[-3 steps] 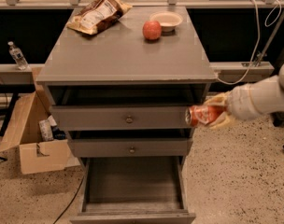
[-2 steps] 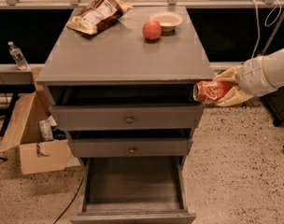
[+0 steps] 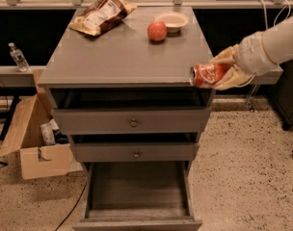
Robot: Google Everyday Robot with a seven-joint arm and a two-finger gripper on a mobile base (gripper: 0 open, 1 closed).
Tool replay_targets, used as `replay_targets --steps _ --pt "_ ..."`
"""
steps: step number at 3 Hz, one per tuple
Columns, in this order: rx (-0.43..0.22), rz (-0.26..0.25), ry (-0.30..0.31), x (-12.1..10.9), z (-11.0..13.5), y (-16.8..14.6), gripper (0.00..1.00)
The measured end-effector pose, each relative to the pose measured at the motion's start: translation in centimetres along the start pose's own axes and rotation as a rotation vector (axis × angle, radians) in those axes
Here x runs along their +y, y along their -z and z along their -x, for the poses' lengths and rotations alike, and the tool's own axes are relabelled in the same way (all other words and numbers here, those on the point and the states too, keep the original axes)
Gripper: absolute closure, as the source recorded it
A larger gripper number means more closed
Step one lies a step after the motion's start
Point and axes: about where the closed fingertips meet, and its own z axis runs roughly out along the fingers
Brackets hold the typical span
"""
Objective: Pick coke can from bottom drawer and place on counter
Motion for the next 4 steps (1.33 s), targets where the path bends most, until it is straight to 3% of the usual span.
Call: replay_targets --steps 1,2,4 --pt "-0.013 -0.008 0.028 -5.3 3.0 0.6 1.0" --pt "-0.032 -0.019 -0.024 -8.9 4.6 -1.1 1.0" --pt "-0.047 -0.032 -0.055 -10.7 6.2 -2.3 1.0"
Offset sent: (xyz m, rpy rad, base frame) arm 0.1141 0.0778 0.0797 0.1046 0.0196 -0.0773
